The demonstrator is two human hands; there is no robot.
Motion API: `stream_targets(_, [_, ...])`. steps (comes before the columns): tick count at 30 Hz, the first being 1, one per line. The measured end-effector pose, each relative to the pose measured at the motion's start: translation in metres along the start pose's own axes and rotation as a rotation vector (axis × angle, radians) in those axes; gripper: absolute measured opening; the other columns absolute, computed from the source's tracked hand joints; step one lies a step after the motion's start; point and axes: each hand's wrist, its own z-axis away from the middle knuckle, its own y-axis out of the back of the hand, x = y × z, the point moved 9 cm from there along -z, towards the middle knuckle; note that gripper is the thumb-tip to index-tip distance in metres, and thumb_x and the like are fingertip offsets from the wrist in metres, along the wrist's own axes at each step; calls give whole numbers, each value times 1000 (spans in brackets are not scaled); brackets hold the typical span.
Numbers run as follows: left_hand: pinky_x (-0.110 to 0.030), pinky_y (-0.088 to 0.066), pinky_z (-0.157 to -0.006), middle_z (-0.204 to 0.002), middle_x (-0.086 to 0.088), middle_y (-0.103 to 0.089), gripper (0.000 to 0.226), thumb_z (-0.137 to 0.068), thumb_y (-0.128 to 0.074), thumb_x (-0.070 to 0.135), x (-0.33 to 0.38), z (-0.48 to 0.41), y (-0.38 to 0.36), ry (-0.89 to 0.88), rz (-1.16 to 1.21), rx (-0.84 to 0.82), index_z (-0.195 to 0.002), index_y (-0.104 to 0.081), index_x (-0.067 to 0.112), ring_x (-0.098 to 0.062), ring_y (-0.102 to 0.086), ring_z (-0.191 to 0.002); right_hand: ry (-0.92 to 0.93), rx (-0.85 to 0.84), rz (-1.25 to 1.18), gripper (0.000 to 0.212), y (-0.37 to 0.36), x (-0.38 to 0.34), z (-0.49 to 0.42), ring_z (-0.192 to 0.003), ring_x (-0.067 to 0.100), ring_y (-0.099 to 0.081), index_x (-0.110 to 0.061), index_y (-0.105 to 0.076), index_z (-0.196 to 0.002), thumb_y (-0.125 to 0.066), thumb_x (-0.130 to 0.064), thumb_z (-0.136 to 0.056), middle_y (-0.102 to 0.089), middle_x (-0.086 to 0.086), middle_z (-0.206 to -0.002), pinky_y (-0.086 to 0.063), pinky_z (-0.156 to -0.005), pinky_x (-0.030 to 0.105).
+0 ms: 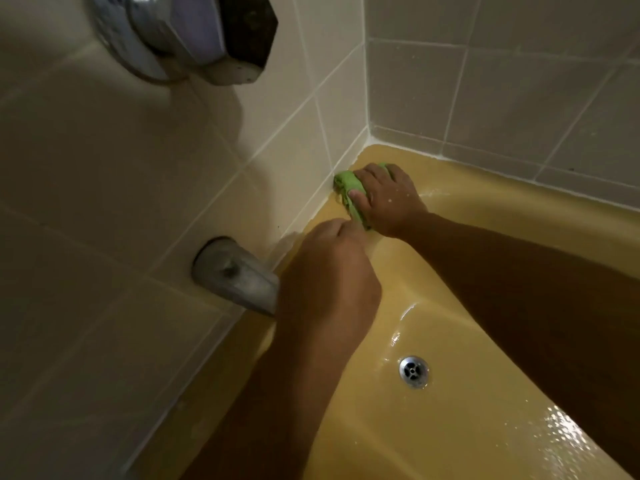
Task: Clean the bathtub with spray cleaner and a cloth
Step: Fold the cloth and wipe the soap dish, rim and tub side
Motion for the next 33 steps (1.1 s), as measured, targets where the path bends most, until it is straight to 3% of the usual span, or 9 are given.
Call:
stream_targets(4, [-45, -55, -81, -102, -5, -73, 41, -95, -35, 22, -52, 7, 31, -97, -251, -1, -114, -70, 14, -25, -67, -86, -76, -28, -52, 71, 3, -7, 4, -145, 37, -36, -28, -40, -152, -12, -63, -97, -43, 3, -156, -23, -120, 57])
stream_targets(7, [-39, -54, -72, -80, -1, -73, 40, -98, -37, 30, -67, 7, 26, -241, -317, -34, -104, -75, 17, -20, -63, -62, 37, -54, -60, 66, 0, -44, 25, -143, 39, -35, -25, -42, -152, -17, -59, -100, -45, 5, -154, -24, -119, 59])
stream_targets(11, [-28, -41, -51, -59, 1, -59, 34, -96, -46, 23, -72, 5, 35, -355, -255, 138, -78, -73, 15, -20, -44, -47, 253, -36, -37, 62, 0, -58, 37, -136, 38, -44, -20, -47, -149, -23, -57, -105, -52, 8, -148, -32, -115, 58])
stream_targets(15, [-33, -41, -48, -61, -3, -60, 28, -93, -51, 14, -76, 9, 40, -441, -143, 269, -78, -73, 10, -22, -43, -49, 25, 44, -101, 55, 8, -57, 36, -135, 38, -42, -19, -51, -144, -29, -51, -104, -52, 8, -144, -30, -116, 59])
stream_targets(19, [-46, -46, -54, -71, -9, -66, 27, -91, -49, 13, -88, 6, 38, -391, -111, 276, -81, -73, 8, -31, -55, -59, 332, -3, -88, 55, -22, -106, 73, -132, 33, -46, -19, -51, -142, -24, -51, -107, -53, 6, -141, -31, -114, 54])
stream_targets(21, [-46, -47, -55, -73, -9, -67, 27, -91, -48, 12, -90, 5, 38, -382, -105, 272, -82, -73, 8, -30, -56, -61, 365, 10, -61, 55, -16, -102, 65, -130, 33, -48, -19, -52, -143, -26, -52, -107, -56, 6, -141, -33, -113, 54])
stream_targets(26, [-47, -46, -57, -71, -11, -62, 22, -88, -48, 9, -88, 7, 42, -366, -82, 300, -79, -68, 6, -29, -52, -61, 100, 112, -179, 50, -13, -117, 85, -138, 37, -41, -18, -51, -140, -31, -49, -107, -53, 8, -142, -26, -118, 59])
stream_targets(30, [-46, -45, -61, -74, -11, -62, 18, -86, -48, 9, -90, 11, 46, -336, -78, 337, -79, -65, 5, -29, -52, -65, 459, 35, -171, 63, -28, -166, 121, -131, 41, -48, -16, -54, -138, -64, -50, -86, -56, 12, -140, -31, -115, 60])
stream_targets(33, [-43, -45, -67, -77, -12, -61, 18, -90, -48, 10, -91, 13, 45, -340, -73, 344, -81, -63, 5, -28, -51, -69, 407, 43, -123, 60, -17, -156, 107, -128, 40, -49, -16, -56, -137, -58, -51, -89, -57, 12, -138, -35, -113, 60])
